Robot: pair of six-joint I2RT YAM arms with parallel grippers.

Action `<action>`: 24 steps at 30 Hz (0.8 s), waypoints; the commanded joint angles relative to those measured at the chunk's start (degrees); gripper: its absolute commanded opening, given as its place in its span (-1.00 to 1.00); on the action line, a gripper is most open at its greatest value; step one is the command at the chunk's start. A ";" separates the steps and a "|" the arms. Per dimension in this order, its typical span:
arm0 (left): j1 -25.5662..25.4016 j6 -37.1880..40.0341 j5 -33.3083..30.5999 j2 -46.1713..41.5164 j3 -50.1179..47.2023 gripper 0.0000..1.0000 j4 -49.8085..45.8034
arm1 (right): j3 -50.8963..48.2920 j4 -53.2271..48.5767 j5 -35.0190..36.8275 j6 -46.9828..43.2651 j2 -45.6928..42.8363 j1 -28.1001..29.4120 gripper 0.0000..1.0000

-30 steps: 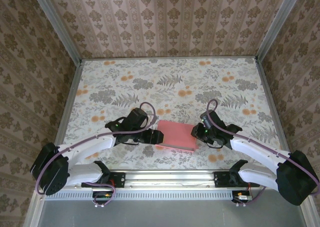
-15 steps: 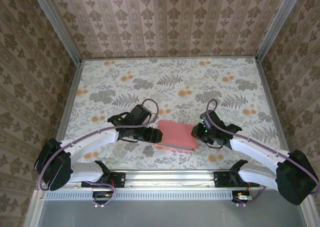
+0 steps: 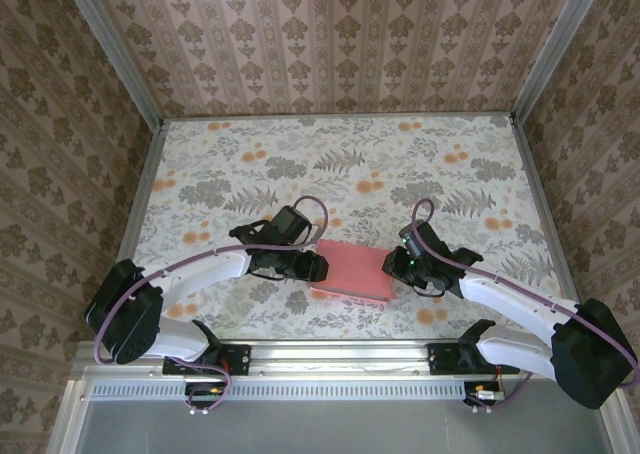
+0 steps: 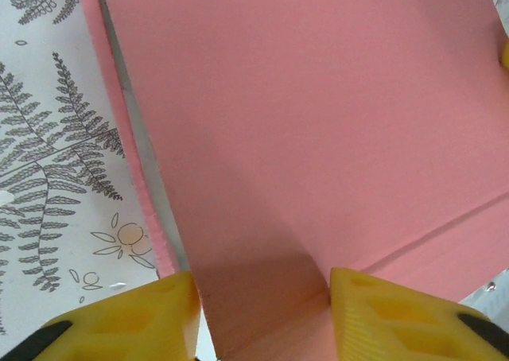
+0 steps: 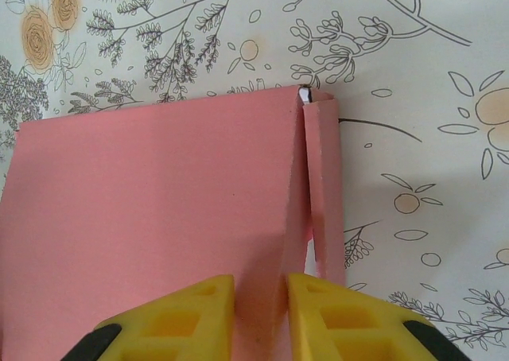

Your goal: Fold the paper box

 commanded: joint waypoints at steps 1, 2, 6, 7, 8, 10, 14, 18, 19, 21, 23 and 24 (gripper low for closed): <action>0.02 -0.25 1.06 0.15 1.21 -0.24 0.75 | 0.97 -0.15 0.75 -0.47 0.67 0.48 -0.51; 0.02 -0.25 1.06 0.24 1.10 -0.30 0.56 | 1.05 -0.30 0.94 -0.52 0.78 0.52 -0.53; -0.10 -0.03 0.29 1.02 0.39 -0.33 -0.59 | 1.76 -2.08 2.56 -1.13 1.54 1.17 -0.55; -0.18 0.00 0.06 1.26 0.22 -0.34 -0.89 | 2.12 -2.99 3.15 -1.47 1.81 1.37 -0.55; -0.18 0.02 -0.14 1.45 0.07 -0.33 -1.08 | 2.38 -3.59 3.70 -1.77 2.05 1.53 -0.55; -0.26 0.22 -0.65 1.82 -0.04 -0.28 -1.66 | 2.64 -4.70 4.39 -2.14 2.27 1.66 -0.55; -0.62 0.12 -0.88 2.85 -0.07 -0.24 -1.63 | 3.11 -5.66 5.08 -2.59 2.10 1.75 -0.55; -1.23 0.01 -1.04 4.38 0.12 -0.24 -1.25 | 4.12 -6.85 5.46 -3.40 2.26 1.76 -0.55; -1.41 0.02 -1.30 4.78 0.26 -0.24 -1.29 | 4.48 -7.34 5.46 -3.79 2.46 1.75 -0.55; -1.71 0.01 -1.58 5.51 0.39 -0.24 -1.31 | 5.16 -8.18 5.45 -4.62 2.79 1.81 -0.45; -2.08 0.01 -1.82 6.33 0.67 -0.24 -1.36 | 5.96 -9.28 5.50 -5.60 2.98 1.82 -0.40; -2.33 0.02 -2.00 6.64 0.86 -0.24 -1.46 | 6.47 -9.91 5.54 -6.20 2.98 1.75 -0.40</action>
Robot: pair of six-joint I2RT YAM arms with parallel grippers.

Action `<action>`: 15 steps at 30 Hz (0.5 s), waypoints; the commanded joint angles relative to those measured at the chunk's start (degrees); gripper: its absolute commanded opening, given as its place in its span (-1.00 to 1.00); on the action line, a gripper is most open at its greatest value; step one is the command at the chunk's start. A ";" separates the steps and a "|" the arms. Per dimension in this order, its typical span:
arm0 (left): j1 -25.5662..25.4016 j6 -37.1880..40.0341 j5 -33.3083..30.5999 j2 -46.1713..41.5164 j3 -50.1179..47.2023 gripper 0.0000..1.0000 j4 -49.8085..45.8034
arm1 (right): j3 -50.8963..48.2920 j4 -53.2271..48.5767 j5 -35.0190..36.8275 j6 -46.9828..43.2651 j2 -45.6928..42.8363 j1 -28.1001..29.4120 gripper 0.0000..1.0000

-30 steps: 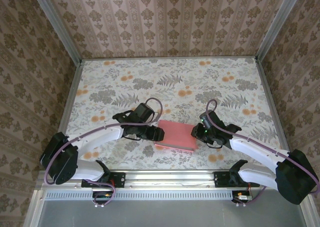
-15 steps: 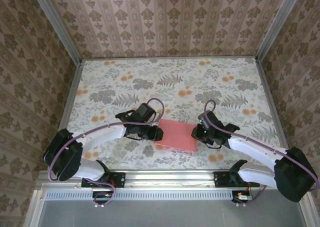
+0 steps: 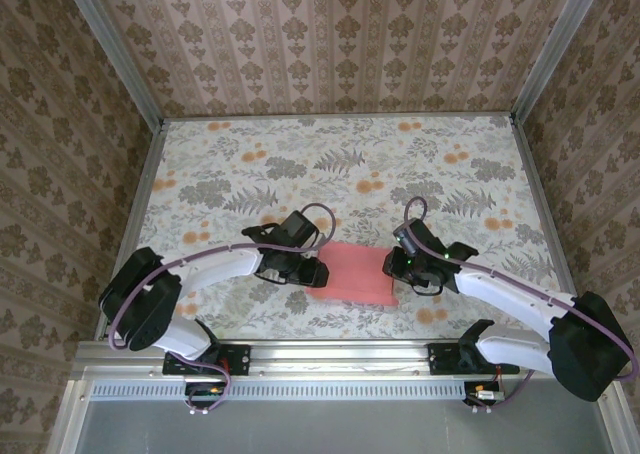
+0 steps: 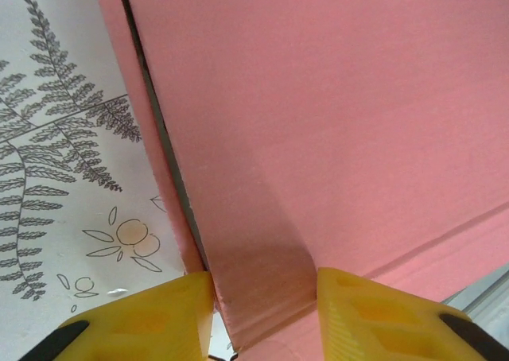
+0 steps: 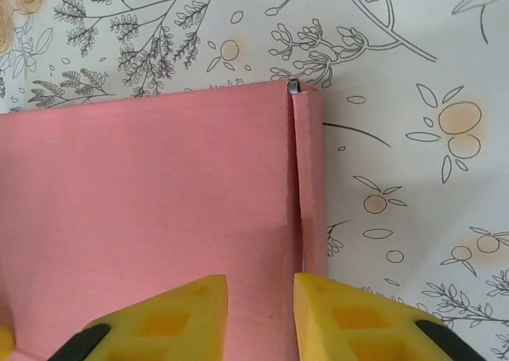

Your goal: Fold the paper box

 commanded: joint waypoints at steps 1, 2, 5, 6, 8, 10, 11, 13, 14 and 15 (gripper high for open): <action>-0.87 0.25 -1.23 1.21 1.00 -0.24 -1.45 | 2.80 -4.16 1.62 -3.00 0.40 0.28 -0.39; -0.99 0.29 -1.33 1.38 1.14 -0.24 -1.48 | 3.29 -4.59 1.85 -3.52 0.38 0.24 -0.40; -1.35 0.12 -1.56 1.92 1.63 -0.24 -1.46 | 4.97 -6.98 1.55 -5.79 0.04 0.24 -0.47; -1.42 0.16 -1.58 2.03 1.69 -0.23 -1.45 | 5.27 -6.47 0.42 -6.85 -0.19 0.27 -0.50; -1.45 0.00 -1.67 1.74 1.68 -0.22 -1.42 | 5.78 -5.29 -3.13 -8.99 -0.25 0.25 -0.52; -1.44 -0.31 -1.50 0.78 1.48 -0.20 -0.86 | 5.97 -2.97 -7.51 -10.89 -0.23 0.33 -0.54; -1.37 -0.44 -1.34 0.12 1.38 -0.19 -0.74 | 5.76 -2.03 -9.68 -11.59 -0.17 0.33 -0.54; -1.19 -0.64 -0.86 -1.68 1.20 -0.14 -0.52 | 5.22 -0.77 -13.05 -12.55 0.18 0.33 -0.54; -0.90 -0.52 -0.48 -2.69 1.05 -0.10 -0.61 | 4.78 -0.51 -13.75 -12.64 0.26 0.33 -0.53; -0.55 -0.45 -0.28 -4.11 0.81 -0.07 -0.48 | 4.24 -0.28 -14.09 -12.68 0.22 0.27 -0.53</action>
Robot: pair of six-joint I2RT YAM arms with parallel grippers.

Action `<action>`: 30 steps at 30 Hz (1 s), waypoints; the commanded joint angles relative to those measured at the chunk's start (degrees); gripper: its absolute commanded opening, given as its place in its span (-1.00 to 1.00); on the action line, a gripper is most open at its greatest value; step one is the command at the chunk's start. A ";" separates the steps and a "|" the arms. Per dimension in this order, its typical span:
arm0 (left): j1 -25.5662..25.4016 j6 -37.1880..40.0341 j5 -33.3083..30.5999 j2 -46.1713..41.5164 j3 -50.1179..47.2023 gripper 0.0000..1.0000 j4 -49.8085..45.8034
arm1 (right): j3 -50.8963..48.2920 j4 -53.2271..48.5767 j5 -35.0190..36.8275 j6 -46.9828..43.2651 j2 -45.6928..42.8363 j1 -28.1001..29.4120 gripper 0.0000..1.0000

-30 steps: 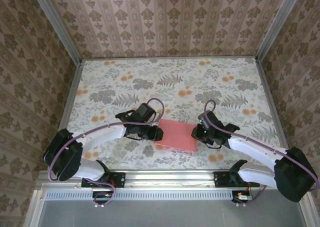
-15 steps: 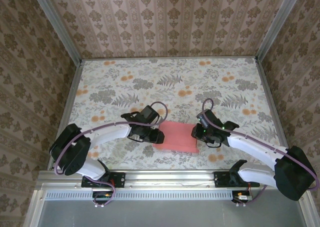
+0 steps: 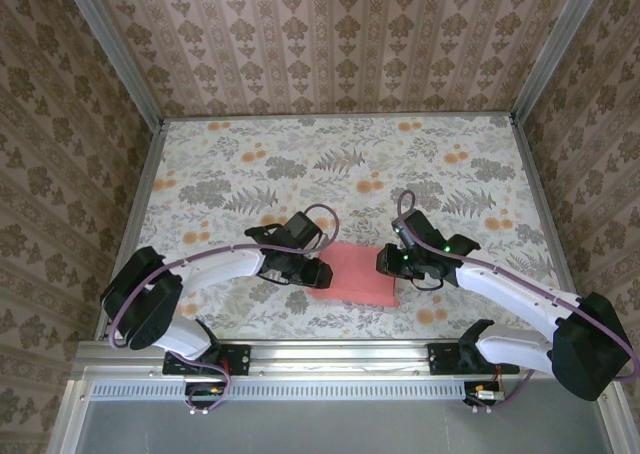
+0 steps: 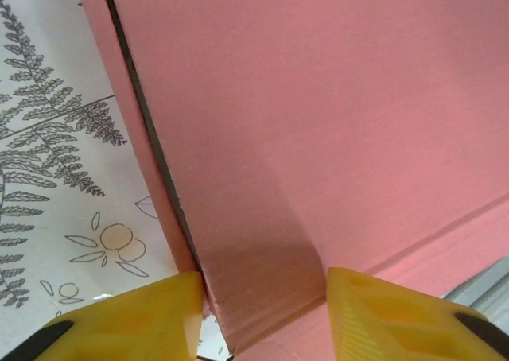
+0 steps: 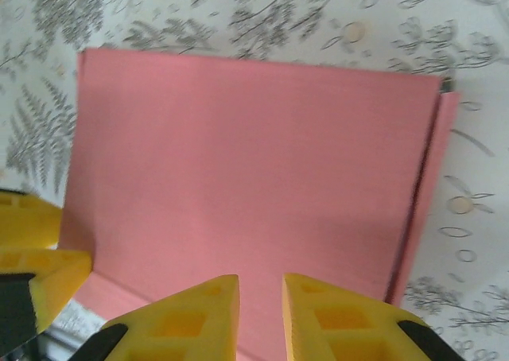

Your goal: Fold the paper box

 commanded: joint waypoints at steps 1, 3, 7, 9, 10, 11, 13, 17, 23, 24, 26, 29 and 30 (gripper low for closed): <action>1.00 -0.29 0.63 -5.00 -0.16 -0.06 -0.53 | -1.03 1.51 -5.46 -2.79 0.04 0.33 -0.53; 1.90 -0.06 1.41 -8.39 -0.92 -0.04 0.25 | -2.58 2.31 -6.17 -2.64 -0.36 0.25 -0.52; 2.93 0.51 5.52 -12.60 -2.64 0.02 4.50 | -5.34 4.96 -8.98 -2.13 -0.38 0.16 -0.48; 2.87 -0.27 7.57 -12.40 -3.42 0.04 7.31 | -6.16 5.46 -9.59 -2.00 0.56 0.07 -0.46; 2.79 -0.68 8.82 -11.78 -3.81 0.05 8.85 | -6.51 5.73 -9.68 -2.03 1.01 0.07 -0.46; 2.74 -1.20 9.44 -11.08 -4.09 0.06 10.10 | -6.84 5.90 -9.77 -1.91 1.43 0.07 -0.45; 2.29 -2.25 9.77 -9.43 -4.87 0.06 12.64 | -7.33 5.93 -9.22 -1.87 2.28 0.07 -0.45; 1.22 -4.07 10.05 -5.74 -6.03 0.07 16.95 | -7.82 5.16 -7.22 -1.75 3.00 0.07 -0.45; -0.28 -5.75 7.55 0.22 -5.85 0.07 18.54 | -8.74 6.17 -6.91 -1.03 3.10 0.07 -0.42; -0.32 -5.93 6.79 0.67 -5.83 0.07 18.64 | -8.81 6.22 -6.64 -1.02 3.10 0.07 -0.42; -0.27 -6.28 5.22 1.44 -5.83 0.07 18.42 | -9.01 6.32 -5.74 -0.73 3.17 0.07 -0.42; -0.15 -5.60 2.42 2.70 -4.73 0.07 16.46 | -8.83 7.13 -4.24 0.05 3.46 0.07 -0.42; -0.07 -5.36 1.67 3.20 -4.46 0.07 16.11 | -8.90 7.94 -3.91 0.66 3.67 0.07 -0.42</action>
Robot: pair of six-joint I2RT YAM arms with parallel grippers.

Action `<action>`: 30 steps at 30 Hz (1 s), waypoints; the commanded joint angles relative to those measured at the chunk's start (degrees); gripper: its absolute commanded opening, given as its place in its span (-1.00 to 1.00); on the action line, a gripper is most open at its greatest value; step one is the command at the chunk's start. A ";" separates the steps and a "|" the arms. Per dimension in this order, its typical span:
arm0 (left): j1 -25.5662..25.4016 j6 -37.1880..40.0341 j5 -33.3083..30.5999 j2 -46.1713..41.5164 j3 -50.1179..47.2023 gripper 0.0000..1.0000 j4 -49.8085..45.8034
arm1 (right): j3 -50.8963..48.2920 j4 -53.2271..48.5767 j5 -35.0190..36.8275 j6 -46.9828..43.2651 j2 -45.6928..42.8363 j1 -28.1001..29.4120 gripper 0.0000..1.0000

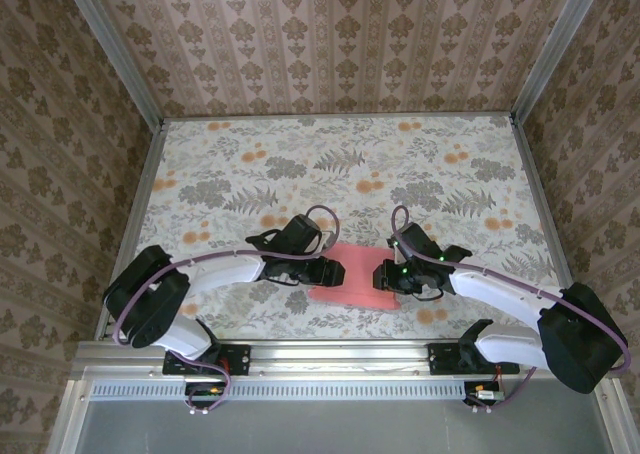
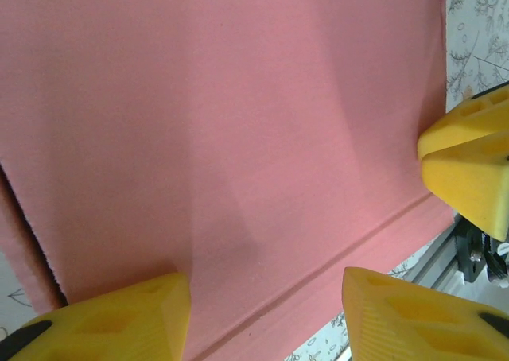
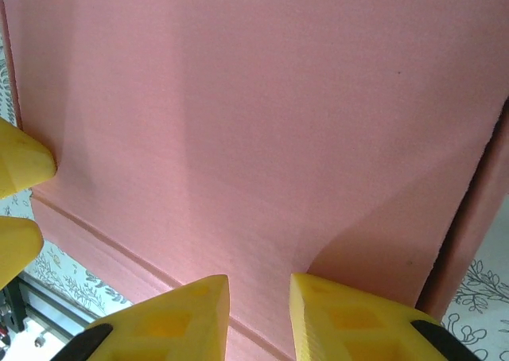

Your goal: Fold the paper box

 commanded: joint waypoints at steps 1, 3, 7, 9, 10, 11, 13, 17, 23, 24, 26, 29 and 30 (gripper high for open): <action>0.26 -0.01 -4.78 2.13 1.28 0.07 -1.46 | -0.93 2.11 2.98 1.91 1.30 0.07 -0.42; 0.90 0.43 -5.11 3.43 1.55 0.07 -0.99 | -0.75 3.95 3.31 3.40 2.03 0.07 -0.42; 2.65 1.70 -6.53 5.10 2.59 0.07 0.18 | -0.31 7.82 4.11 5.70 3.28 0.07 -0.42; 3.32 2.85 -7.14 5.56 3.57 0.07 0.35 | 0.34 8.86 4.93 5.90 3.81 0.11 -0.42; 3.58 3.31 -7.23 5.53 4.01 0.07 0.58 | 0.68 9.26 5.08 5.89 3.96 0.07 -0.40; 3.78 3.59 -7.24 5.33 4.52 0.07 0.96 | 1.04 9.77 5.17 5.68 3.93 0.07 -0.36; 3.91 4.26 -7.05 3.71 4.80 0.10 2.21 | 1.68 10.37 5.09 4.65 2.60 0.07 -0.32; 4.04 6.13 -5.67 -1.70 3.29 0.40 4.13 | 3.10 6.85 5.89 0.96 -2.52 0.07 -0.19; 6.41 8.17 -6.22 -11.53 -2.09 1.00 1.40 | 2.33 -1.09 5.64 0.21 -10.56 -1.25 0.67; 7.44 7.87 -5.55 -13.03 -3.24 1.00 1.25 | 1.78 -1.51 5.40 0.66 -11.86 -1.24 0.81; 9.95 8.29 -3.52 -15.07 -5.22 0.99 1.63 | 0.50 -2.49 5.11 1.38 -14.09 -1.21 1.00; 12.61 9.25 -1.38 -16.62 -6.97 1.00 1.59 | -1.52 -3.08 4.79 2.23 -16.58 -1.25 1.00; 13.28 9.66 -0.42 -16.55 -7.20 1.00 1.95 | -2.14 -2.86 4.38 2.59 -16.90 -1.25 1.00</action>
